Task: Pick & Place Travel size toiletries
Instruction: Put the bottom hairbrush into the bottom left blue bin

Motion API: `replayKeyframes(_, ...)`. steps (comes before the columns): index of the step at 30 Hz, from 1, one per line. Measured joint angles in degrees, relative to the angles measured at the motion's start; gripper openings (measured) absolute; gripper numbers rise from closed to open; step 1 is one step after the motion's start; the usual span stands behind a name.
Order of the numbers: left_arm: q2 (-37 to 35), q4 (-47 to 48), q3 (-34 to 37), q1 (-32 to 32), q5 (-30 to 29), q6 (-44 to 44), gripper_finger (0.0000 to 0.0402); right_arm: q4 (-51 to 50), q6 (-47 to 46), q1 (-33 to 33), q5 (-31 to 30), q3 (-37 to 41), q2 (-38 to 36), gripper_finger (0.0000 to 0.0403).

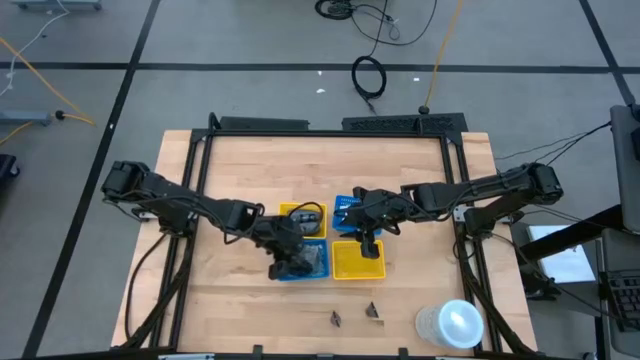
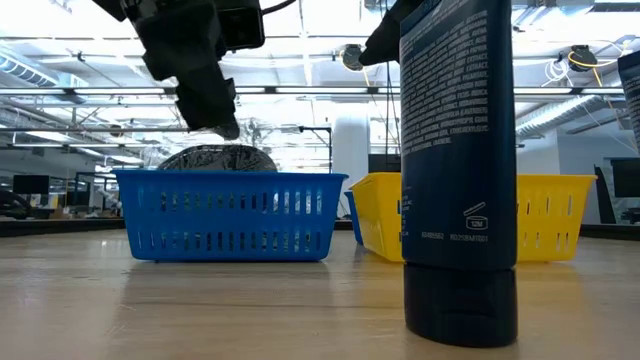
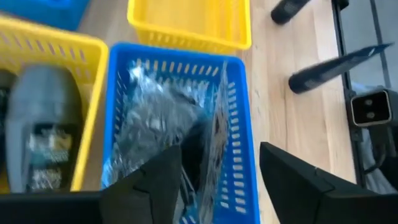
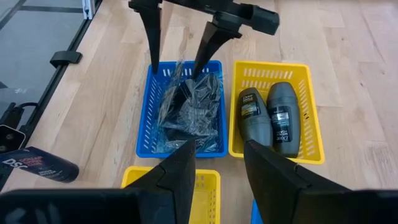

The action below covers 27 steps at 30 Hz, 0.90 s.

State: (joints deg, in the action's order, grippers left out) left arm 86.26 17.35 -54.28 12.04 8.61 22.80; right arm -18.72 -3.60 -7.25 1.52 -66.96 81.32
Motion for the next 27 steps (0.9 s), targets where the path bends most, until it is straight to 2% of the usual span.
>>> replayKeyframes(6,-0.8,-2.0,-0.5,-1.5,-1.7,-5.7,0.0229,0.0,-0.3,-0.8,0.1,0.0,0.0,0.0130)
replayKeyframes(14,-1.1,-4.3,-0.6,-1.7,-7.3,-13.6,0.0230,0.2,-5.6,-7.6,0.2,1.4,0.2,0.0130)
replayKeyframes(27,-1.1,-8.5,-0.6,-1.4,-9.2,-14.1,0.0230,1.3,-29.5,-20.9,-3.3,3.6,0.3,0.0130)
